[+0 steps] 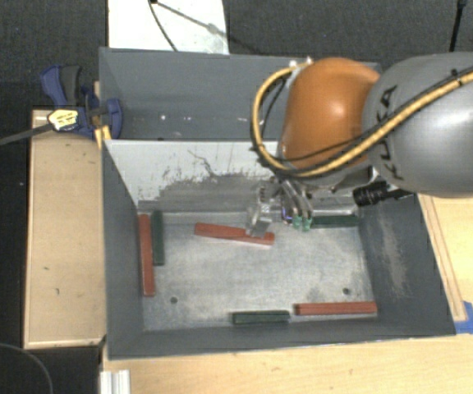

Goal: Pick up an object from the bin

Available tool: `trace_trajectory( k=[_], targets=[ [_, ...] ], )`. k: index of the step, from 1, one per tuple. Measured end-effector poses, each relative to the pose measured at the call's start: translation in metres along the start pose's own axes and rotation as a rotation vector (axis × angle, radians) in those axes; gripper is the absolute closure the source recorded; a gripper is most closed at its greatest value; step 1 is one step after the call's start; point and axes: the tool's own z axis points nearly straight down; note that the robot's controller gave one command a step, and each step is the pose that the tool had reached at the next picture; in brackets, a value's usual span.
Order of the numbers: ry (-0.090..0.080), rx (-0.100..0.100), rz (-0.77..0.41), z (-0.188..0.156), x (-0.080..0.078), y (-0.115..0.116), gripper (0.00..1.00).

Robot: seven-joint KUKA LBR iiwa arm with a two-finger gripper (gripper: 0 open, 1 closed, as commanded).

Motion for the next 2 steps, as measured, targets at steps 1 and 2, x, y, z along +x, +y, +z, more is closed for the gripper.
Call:
trace_trajectory(
  k=[1,2],
  targets=[
    [0.008,0.003,0.001,0.005,0.001,0.000,0.00],
    [-0.004,-0.001,0.003,-0.073,-0.027,0.006,0.00]
  ],
)
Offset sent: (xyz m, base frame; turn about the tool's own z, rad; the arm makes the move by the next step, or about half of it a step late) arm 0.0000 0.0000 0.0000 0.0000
